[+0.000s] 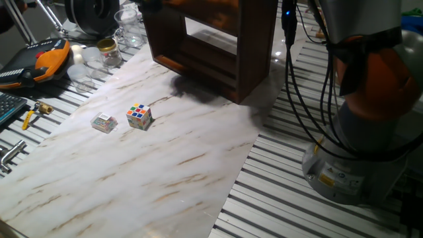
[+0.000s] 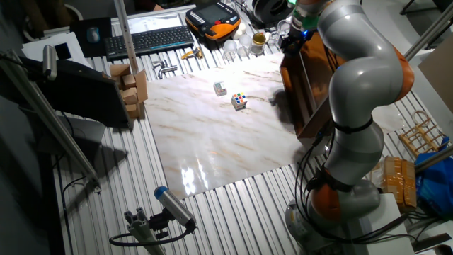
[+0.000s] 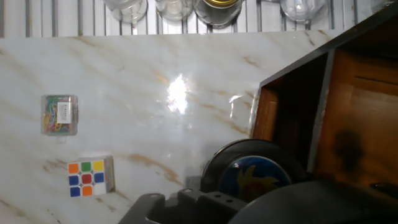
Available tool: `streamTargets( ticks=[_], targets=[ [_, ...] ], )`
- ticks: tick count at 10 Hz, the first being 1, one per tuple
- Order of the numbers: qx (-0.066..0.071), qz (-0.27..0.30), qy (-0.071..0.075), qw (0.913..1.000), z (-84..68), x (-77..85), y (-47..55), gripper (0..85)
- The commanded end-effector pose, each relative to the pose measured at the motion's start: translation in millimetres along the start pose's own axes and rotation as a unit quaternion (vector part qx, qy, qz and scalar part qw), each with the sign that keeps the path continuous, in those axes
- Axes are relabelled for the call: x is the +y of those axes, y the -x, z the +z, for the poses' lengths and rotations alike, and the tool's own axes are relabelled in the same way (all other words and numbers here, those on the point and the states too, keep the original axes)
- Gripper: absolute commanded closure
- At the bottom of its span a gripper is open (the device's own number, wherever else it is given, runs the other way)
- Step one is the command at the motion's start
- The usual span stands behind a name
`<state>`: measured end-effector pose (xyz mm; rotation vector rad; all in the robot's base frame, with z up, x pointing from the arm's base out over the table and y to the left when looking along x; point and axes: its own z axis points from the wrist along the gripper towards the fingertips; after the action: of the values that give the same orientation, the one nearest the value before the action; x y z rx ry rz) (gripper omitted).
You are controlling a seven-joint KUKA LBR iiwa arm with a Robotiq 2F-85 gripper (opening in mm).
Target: Put the object on the shelf
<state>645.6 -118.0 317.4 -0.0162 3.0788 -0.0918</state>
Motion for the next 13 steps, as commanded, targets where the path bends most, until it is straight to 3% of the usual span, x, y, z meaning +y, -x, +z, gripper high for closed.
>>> streamTargets(
  ticks=[1,8,10,13],
  targets=[
    [-0.002,-0.002,0.001,1.0000,-0.7,-6.7,-0.7,85.0],
    [-0.006,-0.014,0.014,0.9998,3.0,-59.3,-2.7,85.0],
    [-0.007,-0.015,0.017,0.9997,5.5,-66.8,-3.6,85.0],
    [-0.007,-0.018,0.013,0.9997,2.1,-73.3,3.4,85.0]
  ],
)
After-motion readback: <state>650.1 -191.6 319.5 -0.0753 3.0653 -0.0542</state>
